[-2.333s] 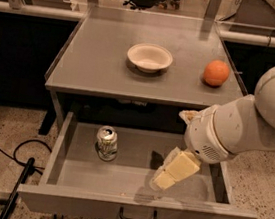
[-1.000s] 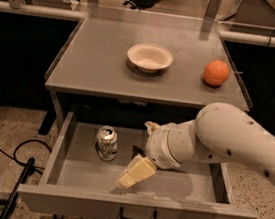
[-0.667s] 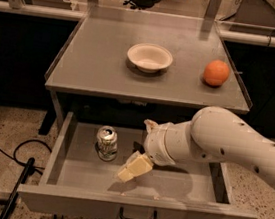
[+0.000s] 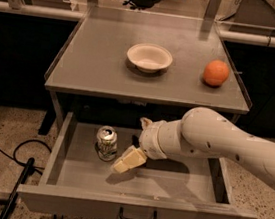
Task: Pick 7up can from top drawer and place on counter
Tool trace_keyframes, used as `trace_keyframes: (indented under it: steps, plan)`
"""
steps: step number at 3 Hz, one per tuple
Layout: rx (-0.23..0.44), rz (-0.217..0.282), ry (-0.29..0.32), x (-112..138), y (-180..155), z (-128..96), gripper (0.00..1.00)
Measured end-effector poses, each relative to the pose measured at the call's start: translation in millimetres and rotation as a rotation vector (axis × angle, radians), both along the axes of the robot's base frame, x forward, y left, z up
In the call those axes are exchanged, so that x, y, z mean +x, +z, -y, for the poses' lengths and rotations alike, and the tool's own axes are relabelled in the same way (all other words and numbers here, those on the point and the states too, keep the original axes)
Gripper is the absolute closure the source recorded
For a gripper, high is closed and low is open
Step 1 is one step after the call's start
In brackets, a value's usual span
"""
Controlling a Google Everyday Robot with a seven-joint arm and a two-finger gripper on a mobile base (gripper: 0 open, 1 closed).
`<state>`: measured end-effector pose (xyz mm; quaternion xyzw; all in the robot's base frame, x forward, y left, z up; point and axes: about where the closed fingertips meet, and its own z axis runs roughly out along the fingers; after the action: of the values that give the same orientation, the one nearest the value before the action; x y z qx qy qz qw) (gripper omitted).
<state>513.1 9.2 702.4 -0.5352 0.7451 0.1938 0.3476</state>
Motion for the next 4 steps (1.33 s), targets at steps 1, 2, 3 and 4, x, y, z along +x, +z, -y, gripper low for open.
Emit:
trace_keyframes:
  steps: [1,2,3,4]
  plan:
    - [0.028,0.013,-0.007,0.9,-10.9,-13.0,0.0]
    - [0.072,0.042,-0.009,15.1,-22.1,-33.4,0.0]
    - [0.107,0.049,-0.012,27.1,-35.1,-50.8,0.0]
    - [0.13,0.043,-0.016,31.5,-45.8,-60.3,0.0]
